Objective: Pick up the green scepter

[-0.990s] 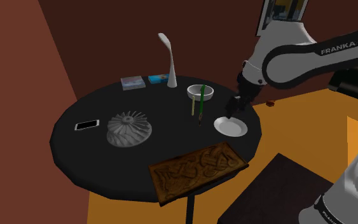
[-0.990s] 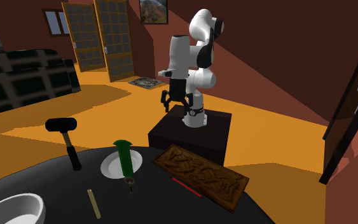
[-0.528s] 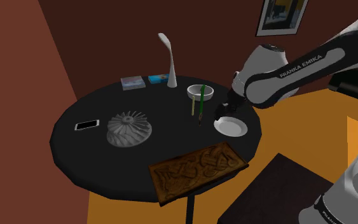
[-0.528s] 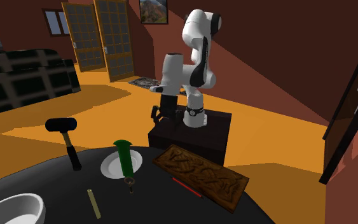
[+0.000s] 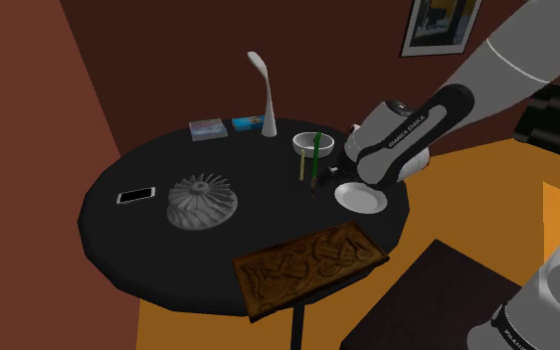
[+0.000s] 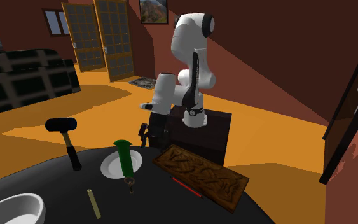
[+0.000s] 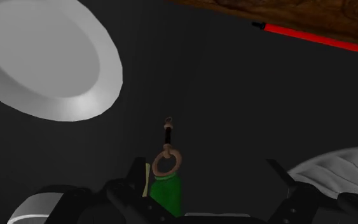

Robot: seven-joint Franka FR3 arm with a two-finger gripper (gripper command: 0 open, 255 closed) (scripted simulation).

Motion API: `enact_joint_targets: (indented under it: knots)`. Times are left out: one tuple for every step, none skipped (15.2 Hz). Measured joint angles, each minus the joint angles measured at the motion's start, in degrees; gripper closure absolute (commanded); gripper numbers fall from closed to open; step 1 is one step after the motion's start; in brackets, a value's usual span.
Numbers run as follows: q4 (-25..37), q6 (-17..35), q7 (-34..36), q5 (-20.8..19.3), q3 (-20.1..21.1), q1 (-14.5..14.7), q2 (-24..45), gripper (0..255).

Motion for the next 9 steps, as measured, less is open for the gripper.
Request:
enact_joint_targets:
  knots:
    - [1.18, 2.65, 1.28, -1.64, -0.93, 0.27, 2.8, 0]
    - [2.9, 4.59, 0.97, -1.7, -0.62, -0.61, 5.32, 0]
    - [4.73, 6.81, 1.03, -2.06, -0.94, -0.85, 8.24, 0]
    - [6.32, 8.23, 1.09, -1.88, -2.24, 0.36, 10.14, 0]
    - [7.86, 9.94, 1.03, -1.59, -3.13, 1.19, 12.28, 0]
    - [10.22, 11.55, 1.0, -1.62, -3.23, 0.99, 15.12, 0]
    - [11.71, 13.17, 1.03, -1.91, -2.99, 0.25, 17.18, 0]
    - [13.76, 14.89, 1.03, -1.93, -3.1, 0.07, 19.81, 0]
    - [15.04, 16.42, 1.08, -2.15, -3.0, -0.44, 21.67, 0]
